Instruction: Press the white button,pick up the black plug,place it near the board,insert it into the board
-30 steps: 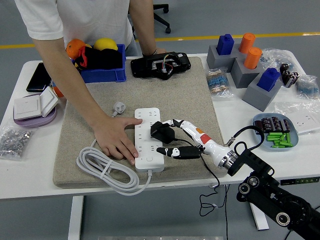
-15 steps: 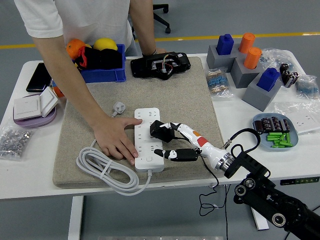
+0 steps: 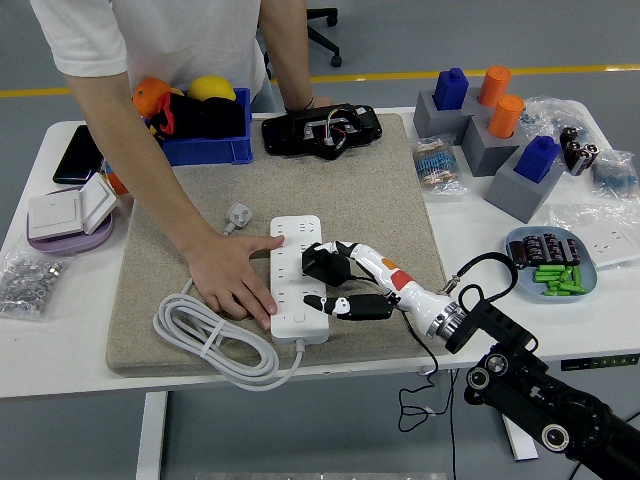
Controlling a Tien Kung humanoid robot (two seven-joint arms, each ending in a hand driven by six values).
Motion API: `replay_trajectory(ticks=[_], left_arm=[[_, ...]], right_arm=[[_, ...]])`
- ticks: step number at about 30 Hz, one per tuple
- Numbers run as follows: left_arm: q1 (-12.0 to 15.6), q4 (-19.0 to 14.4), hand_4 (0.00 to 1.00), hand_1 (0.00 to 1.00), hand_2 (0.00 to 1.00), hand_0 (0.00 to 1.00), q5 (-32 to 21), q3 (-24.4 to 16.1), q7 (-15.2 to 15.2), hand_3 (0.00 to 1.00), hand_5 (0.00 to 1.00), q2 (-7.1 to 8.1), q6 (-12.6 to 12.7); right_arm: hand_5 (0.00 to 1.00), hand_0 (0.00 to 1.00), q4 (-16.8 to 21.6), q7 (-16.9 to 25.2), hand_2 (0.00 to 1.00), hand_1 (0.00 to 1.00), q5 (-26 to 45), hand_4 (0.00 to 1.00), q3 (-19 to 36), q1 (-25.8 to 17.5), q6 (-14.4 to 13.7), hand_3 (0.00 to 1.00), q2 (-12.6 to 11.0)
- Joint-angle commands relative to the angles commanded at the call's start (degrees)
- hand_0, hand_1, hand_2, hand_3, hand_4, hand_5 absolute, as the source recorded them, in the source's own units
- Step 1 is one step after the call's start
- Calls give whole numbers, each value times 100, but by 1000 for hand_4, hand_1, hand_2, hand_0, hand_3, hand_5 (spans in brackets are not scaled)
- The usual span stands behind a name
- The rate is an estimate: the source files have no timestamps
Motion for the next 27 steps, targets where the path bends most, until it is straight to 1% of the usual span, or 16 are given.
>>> replay_trajectory(ticks=[8, 18, 27], left_arm=[[-11, 0, 599, 498, 512, 466, -24, 20, -7, 575, 257, -13, 2], [-12, 0, 599, 499, 512, 466, 16, -18, -2, 575, 257, 1, 0], [-10, 0, 599, 498, 512, 466, 9, 3, -7, 574, 257, -2, -2]], right_arm=[[517, 906, -114, -15, 788, 844, 39, 886, -140, 53, 23, 747, 45], [517, 902, 6, -19, 783, 837, 77, 883, -304, 131, 42, 742, 54], [508, 901, -81, -20, 782, 836, 90, 883, -443, 251, 56, 742, 125]])
